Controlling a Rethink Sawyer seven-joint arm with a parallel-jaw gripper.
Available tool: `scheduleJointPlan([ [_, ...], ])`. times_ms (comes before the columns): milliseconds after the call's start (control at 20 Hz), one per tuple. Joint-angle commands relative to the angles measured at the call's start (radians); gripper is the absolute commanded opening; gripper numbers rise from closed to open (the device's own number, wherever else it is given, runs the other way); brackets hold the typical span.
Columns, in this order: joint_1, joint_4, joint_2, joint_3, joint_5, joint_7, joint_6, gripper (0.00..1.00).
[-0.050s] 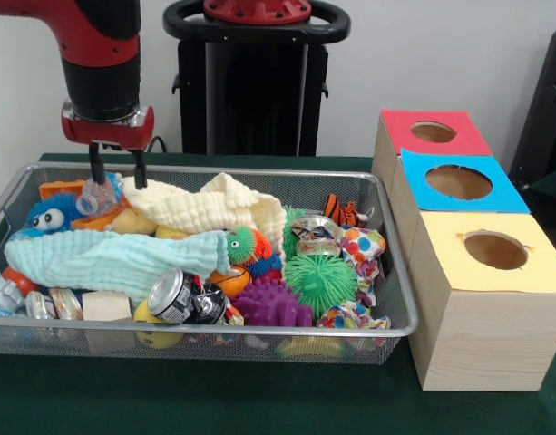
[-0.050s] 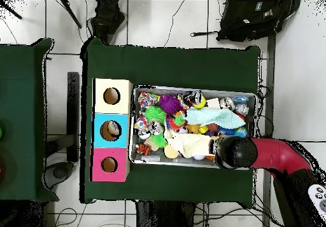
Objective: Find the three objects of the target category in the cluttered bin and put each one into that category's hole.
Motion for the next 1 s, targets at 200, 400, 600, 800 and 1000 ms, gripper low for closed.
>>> scheduleJointPlan([
  [200,-0.009,0.007,0.025,0.074,-0.057,-0.227,0.04,1.0],
  [400,-0.006,-0.01,0.029,0.076,-0.058,-0.228,0.045,1.0],
  [600,-0.004,-0.023,0.036,0.072,-0.065,-0.224,0.039,1.0],
  [800,0.0,-0.032,0.037,0.067,-0.072,-0.221,0.039,1.0],
  [1000,0.005,-0.049,0.038,0.061,-0.082,-0.226,0.044,1.0],
])
